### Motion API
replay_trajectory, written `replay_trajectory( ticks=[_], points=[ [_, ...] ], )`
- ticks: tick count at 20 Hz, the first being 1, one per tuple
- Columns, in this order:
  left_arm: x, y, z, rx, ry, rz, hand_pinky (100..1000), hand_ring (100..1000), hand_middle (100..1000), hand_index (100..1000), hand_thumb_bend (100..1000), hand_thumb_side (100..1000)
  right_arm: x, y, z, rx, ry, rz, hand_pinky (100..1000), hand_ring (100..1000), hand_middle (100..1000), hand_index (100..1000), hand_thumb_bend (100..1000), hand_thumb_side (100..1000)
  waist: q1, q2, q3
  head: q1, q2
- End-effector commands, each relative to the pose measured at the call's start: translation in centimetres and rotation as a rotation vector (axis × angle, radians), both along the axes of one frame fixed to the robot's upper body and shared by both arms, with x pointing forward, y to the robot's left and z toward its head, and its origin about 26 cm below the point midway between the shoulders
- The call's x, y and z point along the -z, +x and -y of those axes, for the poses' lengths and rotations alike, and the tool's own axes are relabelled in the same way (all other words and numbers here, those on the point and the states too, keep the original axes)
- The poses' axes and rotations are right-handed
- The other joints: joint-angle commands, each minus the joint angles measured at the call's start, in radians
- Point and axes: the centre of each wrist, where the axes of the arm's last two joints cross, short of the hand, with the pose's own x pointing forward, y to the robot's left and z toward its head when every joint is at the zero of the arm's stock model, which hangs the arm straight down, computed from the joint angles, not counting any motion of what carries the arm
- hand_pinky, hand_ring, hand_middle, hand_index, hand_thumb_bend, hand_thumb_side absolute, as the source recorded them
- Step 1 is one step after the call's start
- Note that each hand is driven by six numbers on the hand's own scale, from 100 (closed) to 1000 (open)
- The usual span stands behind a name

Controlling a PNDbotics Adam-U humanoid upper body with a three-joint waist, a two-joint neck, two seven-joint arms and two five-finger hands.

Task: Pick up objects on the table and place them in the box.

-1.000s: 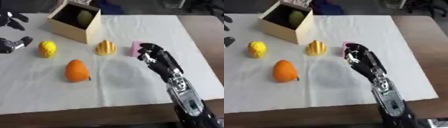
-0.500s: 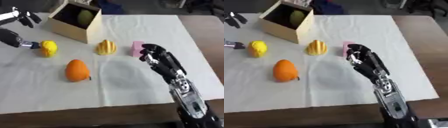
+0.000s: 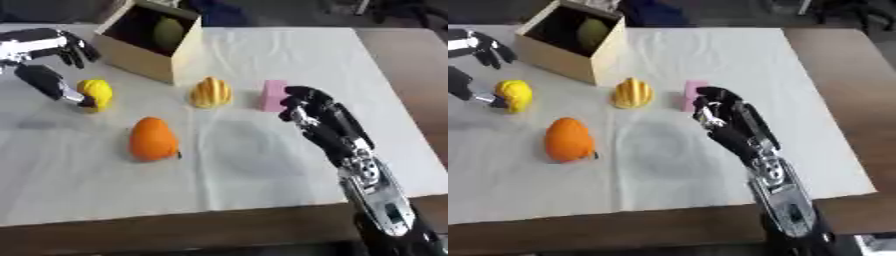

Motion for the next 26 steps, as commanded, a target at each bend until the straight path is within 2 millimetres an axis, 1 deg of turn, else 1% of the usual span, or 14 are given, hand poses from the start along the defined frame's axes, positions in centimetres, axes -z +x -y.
replay_trajectory(
  ticks=[1,4,6,9,10,13,17,18,21,26],
  points=[
    [-0.5,0.5,-0.3,-0.027,0.028,0.049,763,715,750,855,702,320,-0.6,0.1,-0.2,-0.013,0.010,0.021,675,602,629,780,100,455,0.000,-0.020,-0.002,0.003,0.005],
    [-0.1,0.6,-0.4,-0.050,0.035,0.092,756,708,754,860,701,238,-0.6,0.1,-0.3,-0.014,0.012,0.019,675,602,629,780,100,455,-0.002,-0.018,-0.003,0.003,0.005],
    [0.0,0.6,-0.4,-0.066,0.040,0.127,749,698,748,855,695,211,-0.6,0.1,-0.3,-0.014,0.013,0.019,675,602,629,780,100,454,-0.002,-0.018,-0.003,0.003,0.005],
    [0.6,0.6,-0.3,-0.082,0.058,0.169,724,660,718,824,677,218,-0.6,0.1,-0.3,-0.014,0.014,0.019,675,602,629,780,100,453,-0.003,-0.017,-0.004,0.004,0.005],
    [0.9,0.7,-0.2,-0.083,0.065,0.181,708,629,689,800,655,220,-0.6,0.1,-0.3,-0.014,0.014,0.018,675,602,629,780,100,454,-0.003,-0.017,-0.005,0.004,0.005],
    [1.6,0.7,-0.1,-0.079,0.095,0.203,693,589,630,752,615,224,-0.6,0.1,-0.3,-0.015,0.015,0.018,675,602,629,780,100,454,-0.003,-0.016,-0.004,0.004,0.005],
    [1.9,0.8,-0.1,-0.056,0.149,0.204,661,513,530,659,521,247,-0.5,0.1,-0.3,-0.013,0.015,0.017,675,602,629,780,100,454,-0.004,-0.016,-0.004,0.003,0.005],
    [1.8,0.8,-0.1,-0.049,0.162,0.207,646,490,498,626,484,245,-0.5,0.1,-0.2,-0.013,0.015,0.017,675,602,629,780,100,454,-0.004,-0.016,-0.004,0.003,0.005],
    [0.7,0.8,-0.2,-0.023,0.201,0.243,621,453,448,567,400,228,-0.5,0.1,-0.2,-0.009,0.015,0.016,675,602,629,780,100,454,-0.004,-0.017,-0.003,0.002,0.005],
    [-3.0,0.5,-0.5,0.008,0.271,0.356,617,442,435,554,369,207,-0.5,0.1,-0.1,-0.008,0.013,0.017,675,602,628,779,100,453,-0.003,-0.018,-0.001,-0.001,0.005]
  ],
)
